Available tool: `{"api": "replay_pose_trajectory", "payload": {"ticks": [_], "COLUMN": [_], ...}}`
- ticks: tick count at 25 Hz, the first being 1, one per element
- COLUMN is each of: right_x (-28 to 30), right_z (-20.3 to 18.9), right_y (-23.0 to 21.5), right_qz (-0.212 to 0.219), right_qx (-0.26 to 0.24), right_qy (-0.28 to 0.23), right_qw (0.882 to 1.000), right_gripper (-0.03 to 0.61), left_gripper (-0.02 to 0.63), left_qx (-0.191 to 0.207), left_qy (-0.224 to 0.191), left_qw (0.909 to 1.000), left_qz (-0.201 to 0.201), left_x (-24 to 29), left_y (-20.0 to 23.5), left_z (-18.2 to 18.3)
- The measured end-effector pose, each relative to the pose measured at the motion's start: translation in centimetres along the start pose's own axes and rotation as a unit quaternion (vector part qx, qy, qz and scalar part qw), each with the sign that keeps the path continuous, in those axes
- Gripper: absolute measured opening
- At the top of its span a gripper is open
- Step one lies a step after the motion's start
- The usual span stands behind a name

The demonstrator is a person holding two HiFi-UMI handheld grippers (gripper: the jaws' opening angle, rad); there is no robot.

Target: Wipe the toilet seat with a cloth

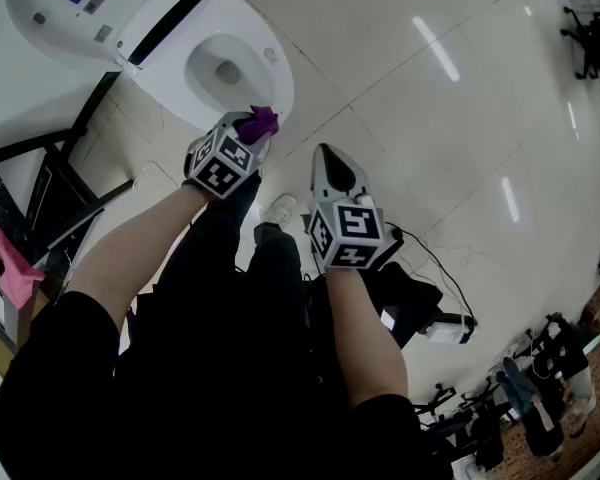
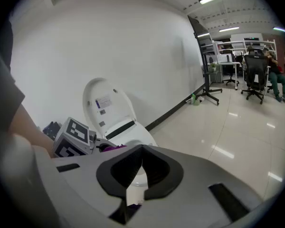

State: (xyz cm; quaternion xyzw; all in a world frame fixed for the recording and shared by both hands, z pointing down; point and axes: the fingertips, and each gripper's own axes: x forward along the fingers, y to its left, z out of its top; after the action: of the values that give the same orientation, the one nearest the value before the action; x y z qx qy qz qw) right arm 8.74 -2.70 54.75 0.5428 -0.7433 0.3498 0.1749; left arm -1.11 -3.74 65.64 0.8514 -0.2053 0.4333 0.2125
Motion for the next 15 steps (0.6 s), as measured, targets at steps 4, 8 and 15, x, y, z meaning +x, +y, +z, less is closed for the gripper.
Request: {"api": "replay_pose_trajectory", "payload": {"ticks": [4,8,15], "right_x": [4.8,7.1,7.4], "right_z": [-2.9,-5.8,-8.8], "right_y": [-1.2,-2.1,-4.5], "right_qz": [0.004,0.009,-0.008], "right_qx": [0.002,0.009,0.04], "right_qy": [0.026,0.047,0.058], "right_qw": [1.0,0.999,0.997], "right_gripper": [0.017,0.017,0.017], "left_gripper": [0.092,0.092,0.092], "left_qx": [-0.024,-0.054,-0.063], "left_qy": [0.011,0.042,0.097], "left_qw": [0.9996,0.9977,0.9931], "left_qz": [0.006,-0.007,-0.021], "left_x": [5.4,10.6,16.4], "left_y": [2.8,4.1,5.1], "left_z": [-1.2,-3.6,-6.8]}}
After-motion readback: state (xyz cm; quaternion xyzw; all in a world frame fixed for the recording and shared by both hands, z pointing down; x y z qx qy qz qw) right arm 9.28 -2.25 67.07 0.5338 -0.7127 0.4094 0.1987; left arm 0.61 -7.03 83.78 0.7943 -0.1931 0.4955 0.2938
